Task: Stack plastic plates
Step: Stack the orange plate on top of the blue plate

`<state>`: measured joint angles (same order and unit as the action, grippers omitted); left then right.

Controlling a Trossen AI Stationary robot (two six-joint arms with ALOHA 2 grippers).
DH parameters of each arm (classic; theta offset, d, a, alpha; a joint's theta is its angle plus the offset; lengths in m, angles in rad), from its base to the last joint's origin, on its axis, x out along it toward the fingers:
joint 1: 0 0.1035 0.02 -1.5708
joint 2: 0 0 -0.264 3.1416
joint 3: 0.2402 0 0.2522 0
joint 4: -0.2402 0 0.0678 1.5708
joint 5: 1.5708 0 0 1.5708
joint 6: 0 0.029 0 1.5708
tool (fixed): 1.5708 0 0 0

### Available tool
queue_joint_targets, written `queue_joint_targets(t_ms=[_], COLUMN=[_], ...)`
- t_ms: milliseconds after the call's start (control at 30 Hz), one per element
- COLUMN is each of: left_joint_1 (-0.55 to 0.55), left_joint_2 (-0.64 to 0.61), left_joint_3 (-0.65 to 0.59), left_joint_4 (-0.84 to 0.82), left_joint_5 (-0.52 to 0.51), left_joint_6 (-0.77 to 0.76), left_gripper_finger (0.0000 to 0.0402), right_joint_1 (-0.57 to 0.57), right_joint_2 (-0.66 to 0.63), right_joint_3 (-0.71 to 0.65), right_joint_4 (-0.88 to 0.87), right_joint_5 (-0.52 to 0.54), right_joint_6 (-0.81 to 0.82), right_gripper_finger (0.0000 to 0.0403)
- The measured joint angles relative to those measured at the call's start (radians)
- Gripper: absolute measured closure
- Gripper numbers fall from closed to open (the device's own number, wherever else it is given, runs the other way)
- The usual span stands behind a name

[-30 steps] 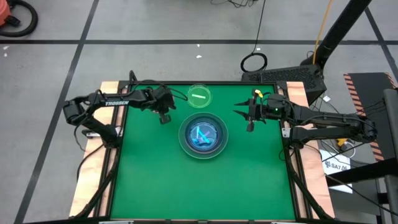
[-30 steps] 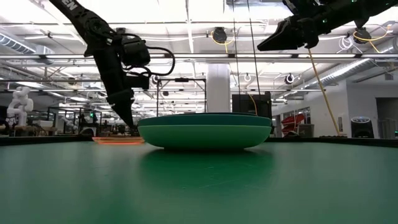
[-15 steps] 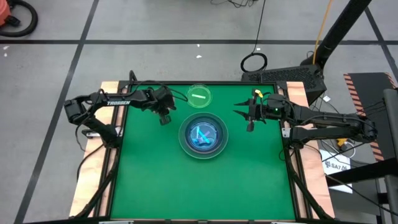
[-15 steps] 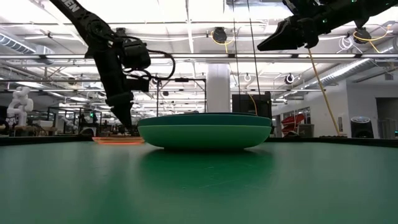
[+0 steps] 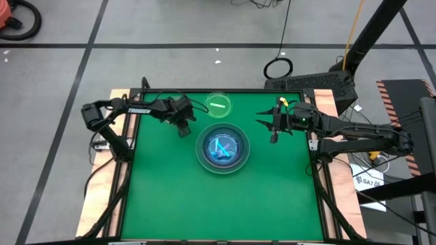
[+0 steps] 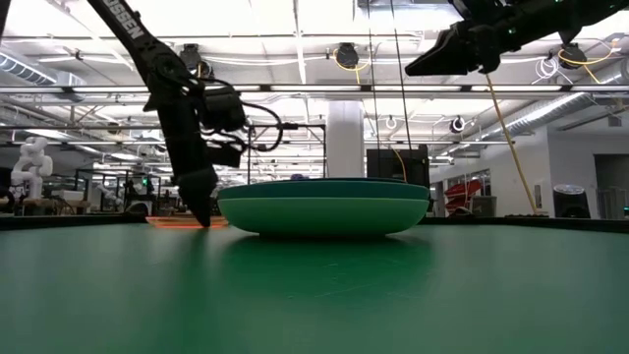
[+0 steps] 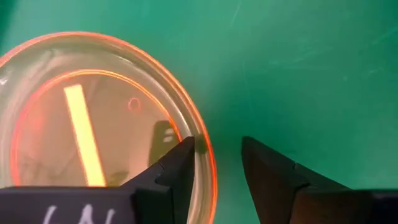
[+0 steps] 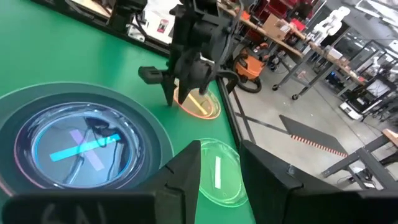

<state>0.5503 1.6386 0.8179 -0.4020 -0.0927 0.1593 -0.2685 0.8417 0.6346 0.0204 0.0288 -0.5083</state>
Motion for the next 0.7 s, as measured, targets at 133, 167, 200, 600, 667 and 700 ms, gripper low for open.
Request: queue_joint_targets(t_ms=[133, 167, 200, 600, 667, 700], left_joint_1=[-0.011, -0.017, -0.024, -0.122, -0.141, -0.155], left_joint_2=[0.018, 0.018, 0.016, -0.008, -0.017, -0.027], left_joint_3=[0.003, 0.003, 0.003, 0.024, 0.024, 0.024], left_joint_4=[-0.022, -0.025, -0.027, -0.113, -0.144, -0.162], left_joint_5=[-0.014, -0.021, -0.029, -0.113, -0.119, -0.119], left_joint_6=[-0.067, -0.078, -0.086, -0.098, -0.121, -0.131], left_gripper_finger=[0.0261, 0.0261, 0.0261, 0.0391, 0.0393, 0.0395], right_joint_1=[0.000, 0.000, 0.000, 0.000, 0.000, 0.000], right_joint_2=[0.000, 0.000, 0.000, 0.000, 0.000, 0.000], right_joint_3=[0.000, 0.000, 0.000, 0.000, 0.000, 0.000], right_joint_4=[0.004, 0.000, -0.008, -0.048, -0.047, -0.046], right_joint_5=[-0.001, -0.003, -0.003, -0.005, -0.005, -0.005], right_joint_6=[-0.001, -0.001, -0.001, 0.007, 0.008, 0.010], right_gripper_finger=[0.0298, 0.0298, 0.0298, 0.0298, 0.0298, 0.0298])
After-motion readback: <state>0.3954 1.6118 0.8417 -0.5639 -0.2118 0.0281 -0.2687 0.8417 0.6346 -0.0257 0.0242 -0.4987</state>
